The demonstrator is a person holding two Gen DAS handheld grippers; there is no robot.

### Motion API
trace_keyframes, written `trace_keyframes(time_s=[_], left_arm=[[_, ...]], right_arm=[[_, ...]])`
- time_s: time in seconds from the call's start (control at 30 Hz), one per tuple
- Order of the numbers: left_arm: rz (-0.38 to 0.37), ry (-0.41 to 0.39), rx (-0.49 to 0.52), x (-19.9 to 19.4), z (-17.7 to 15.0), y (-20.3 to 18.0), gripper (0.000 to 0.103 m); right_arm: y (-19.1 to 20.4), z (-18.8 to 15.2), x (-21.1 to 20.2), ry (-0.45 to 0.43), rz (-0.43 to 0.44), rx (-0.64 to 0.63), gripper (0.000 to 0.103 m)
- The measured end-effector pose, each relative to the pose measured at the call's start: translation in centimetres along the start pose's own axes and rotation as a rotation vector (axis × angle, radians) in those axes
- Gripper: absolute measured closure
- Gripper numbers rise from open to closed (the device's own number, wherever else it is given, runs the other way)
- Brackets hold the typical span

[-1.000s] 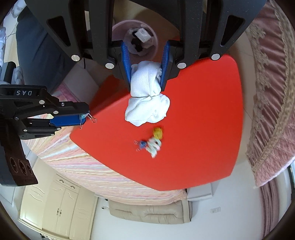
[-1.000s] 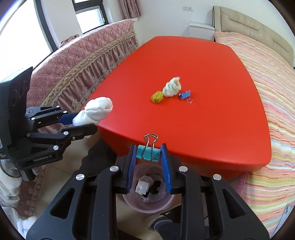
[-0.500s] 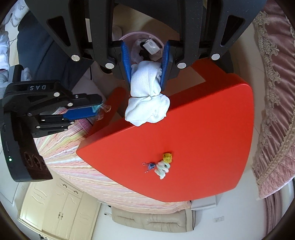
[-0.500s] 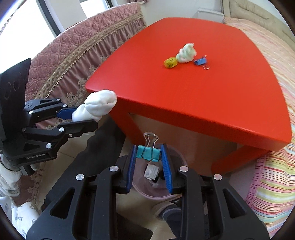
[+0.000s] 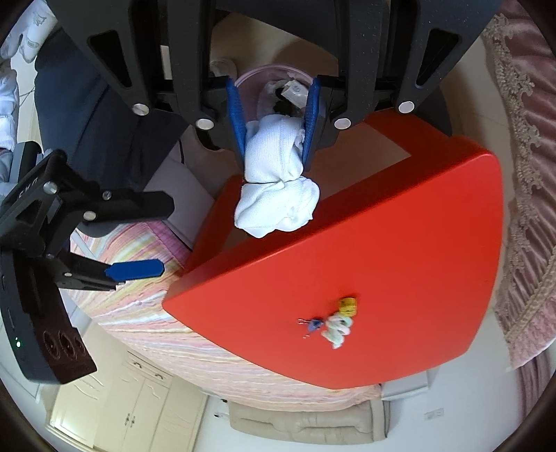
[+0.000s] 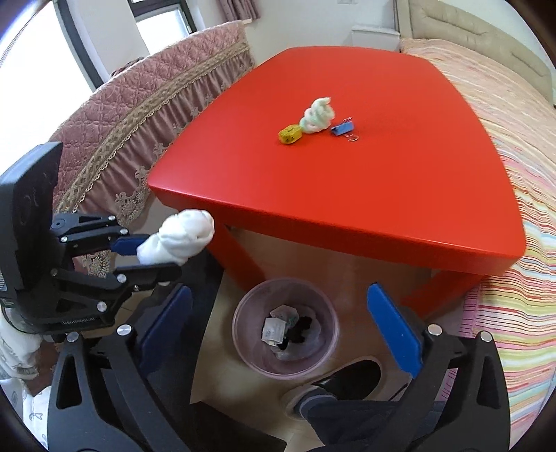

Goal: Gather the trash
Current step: 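Drop the teal clip into the pink bin with right tool while left tool drops the socks in, then reach to the blue binder clip and close the right tool on it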

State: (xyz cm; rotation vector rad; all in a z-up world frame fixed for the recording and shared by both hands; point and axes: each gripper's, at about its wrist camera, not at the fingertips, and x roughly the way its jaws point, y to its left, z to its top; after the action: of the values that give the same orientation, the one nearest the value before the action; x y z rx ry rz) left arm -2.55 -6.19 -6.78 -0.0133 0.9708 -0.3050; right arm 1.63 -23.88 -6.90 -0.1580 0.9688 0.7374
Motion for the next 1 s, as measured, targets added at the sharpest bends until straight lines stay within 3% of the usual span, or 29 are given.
trace_keyframes(time_s=[0.03, 0.13, 0.23, 0.73, 1.0], left_arm=[[-0.002, 0.004, 0.001, 0.2, 0.0, -0.1, 0.065], [0.004, 0.002, 0.000, 0.6, 0.0, -0.3, 0.035], [0.013, -0.007, -0.017, 0.8, 0.0, -0.1, 0.017], [0.040, -0.045, -0.074, -0.5, 0.7, 1.0, 0.017], [0.052, -0.083, -0.086, -1.7, 1.9, 2.0, 0.017]], right_arm=[[-0.2, -0.1, -0.2, -0.004, -0.001, 0.003, 0.004], [-0.7, -0.5, -0.9, -0.015, 0.000, 0.018, 0.003], [-1.0, -0.6, -1.1, -0.020, 0.001, 0.028, 0.003], [-1.4, 0.5, -1.1, -0.061, 0.001, 0.028, 0.003], [-2.3, 4.9, -0.7, -0.070, -0.018, -0.042, 0.003]])
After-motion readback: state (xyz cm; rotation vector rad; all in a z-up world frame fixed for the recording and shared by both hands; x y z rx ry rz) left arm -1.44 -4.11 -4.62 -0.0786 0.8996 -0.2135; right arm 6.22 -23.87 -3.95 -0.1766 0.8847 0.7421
